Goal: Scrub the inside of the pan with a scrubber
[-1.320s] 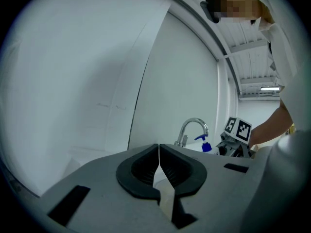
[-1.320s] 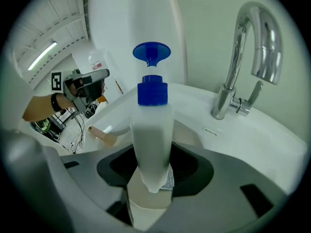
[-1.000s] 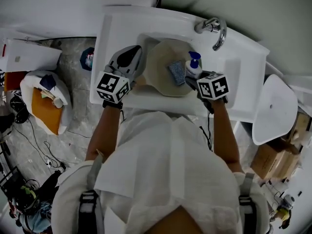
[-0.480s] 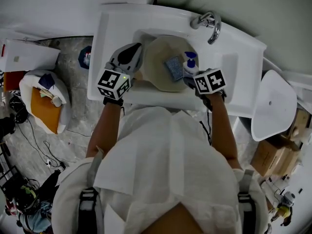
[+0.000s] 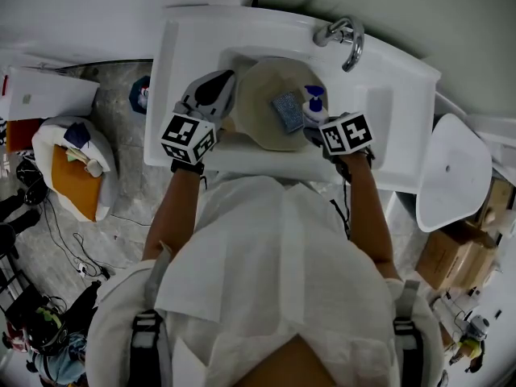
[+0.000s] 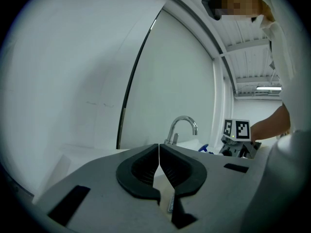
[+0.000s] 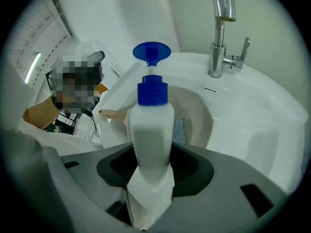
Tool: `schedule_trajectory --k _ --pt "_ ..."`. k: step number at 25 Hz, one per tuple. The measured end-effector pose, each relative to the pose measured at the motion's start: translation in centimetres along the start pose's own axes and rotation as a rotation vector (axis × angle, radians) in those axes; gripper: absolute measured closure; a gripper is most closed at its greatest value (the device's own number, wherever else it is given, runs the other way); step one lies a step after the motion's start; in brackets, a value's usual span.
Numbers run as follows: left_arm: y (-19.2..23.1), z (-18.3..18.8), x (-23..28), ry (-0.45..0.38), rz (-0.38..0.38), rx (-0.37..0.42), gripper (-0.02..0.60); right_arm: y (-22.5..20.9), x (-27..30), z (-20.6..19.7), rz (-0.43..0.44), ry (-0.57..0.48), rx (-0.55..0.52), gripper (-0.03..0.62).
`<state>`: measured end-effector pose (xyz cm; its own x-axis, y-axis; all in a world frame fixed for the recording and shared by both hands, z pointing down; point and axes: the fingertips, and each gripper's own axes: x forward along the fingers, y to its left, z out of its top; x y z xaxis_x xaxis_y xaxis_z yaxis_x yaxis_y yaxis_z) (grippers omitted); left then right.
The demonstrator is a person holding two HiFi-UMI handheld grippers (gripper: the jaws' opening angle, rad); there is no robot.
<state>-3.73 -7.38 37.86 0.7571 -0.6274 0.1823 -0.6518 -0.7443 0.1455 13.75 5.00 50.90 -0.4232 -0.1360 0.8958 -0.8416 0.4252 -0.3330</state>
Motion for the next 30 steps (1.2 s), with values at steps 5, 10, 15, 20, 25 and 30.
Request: schedule_trajectory --k 5,10,15,20,25,30 --pt "0.0 0.0 0.0 -0.004 0.004 -0.001 0.563 0.1 0.2 -0.1 0.004 0.005 0.0 0.402" --pt "0.3 -0.1 -0.1 -0.005 0.009 -0.004 0.563 0.0 0.3 0.1 0.003 -0.003 -0.003 0.402" --pt "0.7 0.0 -0.2 -0.009 0.017 -0.008 0.563 -0.1 0.2 1.4 0.0 -0.064 -0.013 0.402" --pt "1.4 0.2 -0.6 -0.014 0.033 -0.015 0.563 0.2 -0.2 4.8 -0.009 -0.198 -0.046 0.402" --pt "2.4 0.3 -0.8 -0.017 0.047 -0.024 0.563 0.0 -0.5 9.4 -0.033 -0.365 -0.081 0.402" --pt "3.5 -0.3 -0.7 -0.001 0.061 -0.034 0.563 -0.7 -0.3 14.1 -0.06 -0.494 -0.122 0.402"
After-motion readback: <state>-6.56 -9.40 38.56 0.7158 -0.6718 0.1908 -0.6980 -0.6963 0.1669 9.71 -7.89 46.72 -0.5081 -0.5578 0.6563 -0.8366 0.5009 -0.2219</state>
